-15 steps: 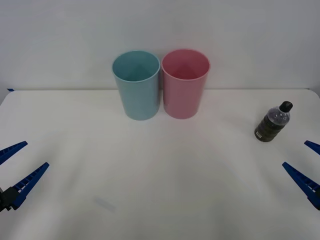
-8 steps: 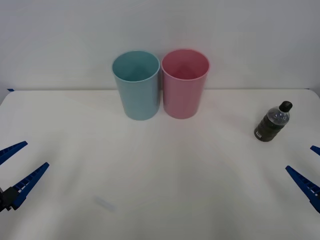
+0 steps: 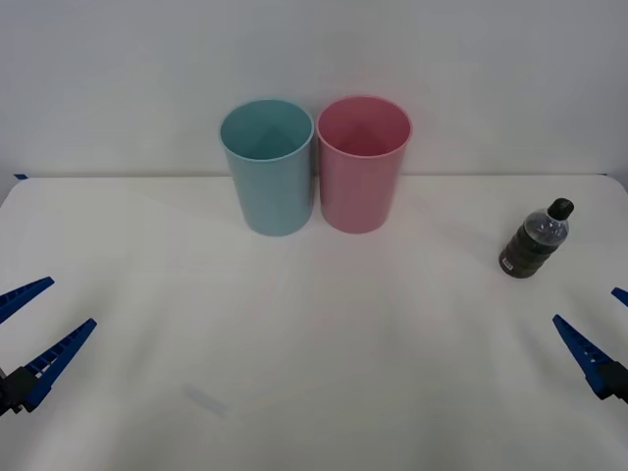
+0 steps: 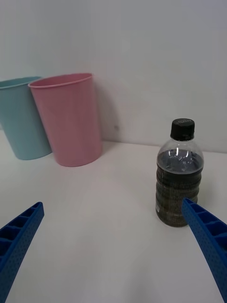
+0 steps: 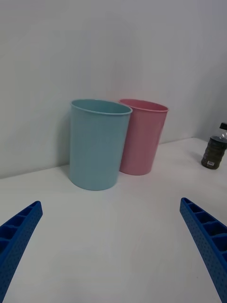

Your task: Grasp the object on the table and drop it into the matching bin: aluminum can to the light blue bin, PET bottle to the pink bin.

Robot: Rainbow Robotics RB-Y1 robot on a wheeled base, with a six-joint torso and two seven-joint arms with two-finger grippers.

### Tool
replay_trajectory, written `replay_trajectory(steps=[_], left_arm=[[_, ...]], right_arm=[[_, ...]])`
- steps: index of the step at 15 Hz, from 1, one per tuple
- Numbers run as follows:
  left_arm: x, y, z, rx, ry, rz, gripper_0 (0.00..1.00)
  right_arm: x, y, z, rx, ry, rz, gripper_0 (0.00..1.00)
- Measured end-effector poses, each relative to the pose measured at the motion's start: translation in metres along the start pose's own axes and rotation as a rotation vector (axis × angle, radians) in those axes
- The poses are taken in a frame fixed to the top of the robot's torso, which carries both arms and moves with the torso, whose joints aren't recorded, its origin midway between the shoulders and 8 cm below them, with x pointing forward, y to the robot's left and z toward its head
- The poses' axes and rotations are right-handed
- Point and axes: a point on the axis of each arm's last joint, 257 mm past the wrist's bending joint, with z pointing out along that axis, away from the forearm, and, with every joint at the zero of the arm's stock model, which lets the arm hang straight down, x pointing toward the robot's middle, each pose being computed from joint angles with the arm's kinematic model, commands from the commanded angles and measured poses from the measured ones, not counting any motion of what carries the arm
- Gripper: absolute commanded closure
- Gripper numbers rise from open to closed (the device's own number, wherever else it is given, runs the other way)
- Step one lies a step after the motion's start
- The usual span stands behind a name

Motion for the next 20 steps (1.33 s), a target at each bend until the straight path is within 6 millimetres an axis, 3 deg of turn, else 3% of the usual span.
replay_trajectory(steps=[10, 14, 20], left_arm=[[0.0, 0.0, 0.0, 0.0, 0.0, 0.0, 0.0], [0.0, 0.0, 0.0, 0.0, 0.0, 0.0, 0.0], [0.0, 0.0, 0.0, 0.0, 0.0, 0.0, 0.0]], right_arm=[[0.026, -0.022, 0.02, 0.172, 0.028, -0.056, 0.0], [0.043, -0.035, 0.041, 0.188, 0.028, -0.031, 0.0], [0.053, -0.052, 0.075, 0.203, 0.024, -0.034, 0.0]])
